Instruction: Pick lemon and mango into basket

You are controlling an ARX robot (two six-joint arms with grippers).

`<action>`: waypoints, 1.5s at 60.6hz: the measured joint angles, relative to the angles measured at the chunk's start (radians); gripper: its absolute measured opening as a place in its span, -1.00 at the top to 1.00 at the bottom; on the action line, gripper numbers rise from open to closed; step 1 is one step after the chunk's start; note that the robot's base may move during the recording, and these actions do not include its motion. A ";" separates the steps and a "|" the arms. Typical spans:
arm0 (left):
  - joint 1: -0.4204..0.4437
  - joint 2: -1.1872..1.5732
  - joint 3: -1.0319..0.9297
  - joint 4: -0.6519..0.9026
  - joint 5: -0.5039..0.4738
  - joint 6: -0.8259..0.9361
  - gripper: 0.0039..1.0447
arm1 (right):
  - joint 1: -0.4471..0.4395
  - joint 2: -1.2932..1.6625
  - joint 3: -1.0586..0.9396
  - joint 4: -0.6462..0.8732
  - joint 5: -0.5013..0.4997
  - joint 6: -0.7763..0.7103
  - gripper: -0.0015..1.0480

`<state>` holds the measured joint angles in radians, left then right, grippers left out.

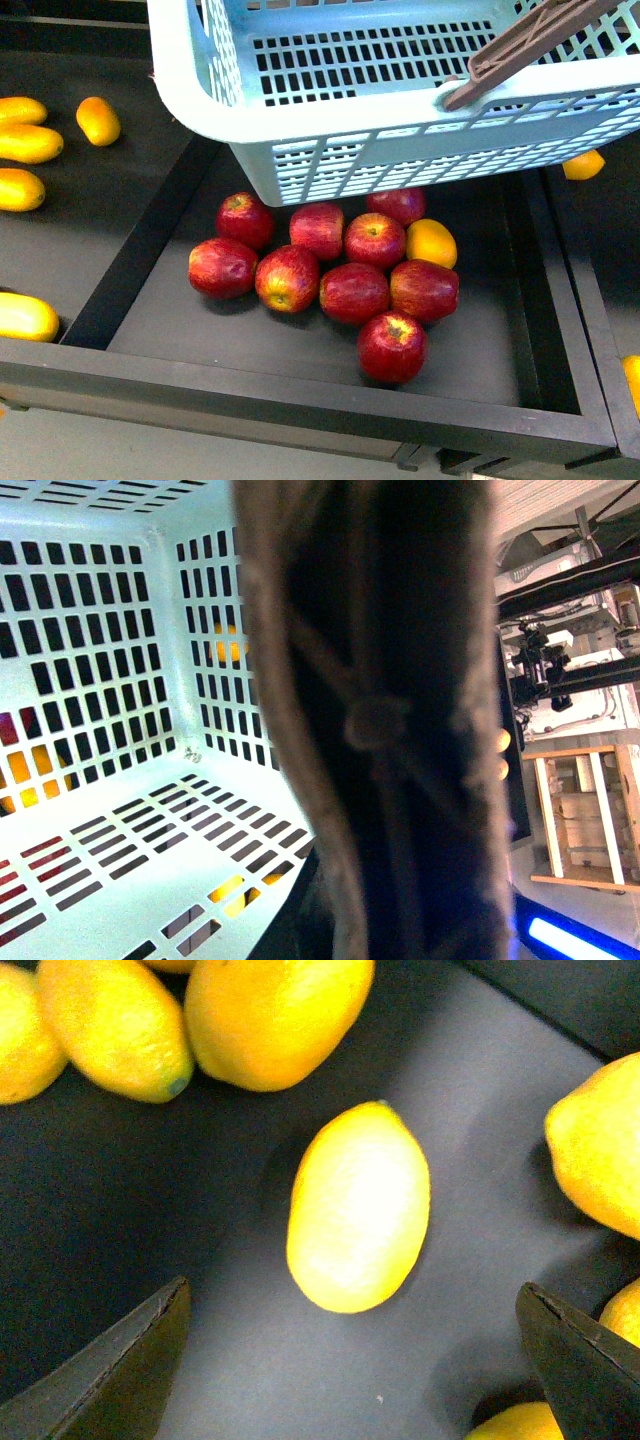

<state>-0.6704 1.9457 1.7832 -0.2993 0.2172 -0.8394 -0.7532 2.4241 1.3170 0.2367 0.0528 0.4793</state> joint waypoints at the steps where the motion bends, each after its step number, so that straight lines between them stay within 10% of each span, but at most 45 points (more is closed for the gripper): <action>1: 0.000 0.000 0.000 0.000 0.000 0.000 0.92 | -0.003 0.007 0.011 -0.004 -0.002 0.004 -0.83; 57: 0.000 0.000 0.000 0.000 0.000 0.000 0.92 | 0.013 0.269 0.334 -0.148 0.031 0.076 -0.82; 70: 0.000 0.000 0.000 0.000 0.000 0.000 0.92 | 0.009 0.287 0.324 -0.114 0.020 0.073 -0.10; 91: 0.000 0.000 0.000 0.000 0.000 0.000 0.92 | 0.012 0.061 0.054 0.037 -0.126 -0.015 0.02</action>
<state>-0.6704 1.9457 1.7832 -0.2993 0.2172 -0.8391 -0.7410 2.4851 1.3712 0.2737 -0.0727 0.4644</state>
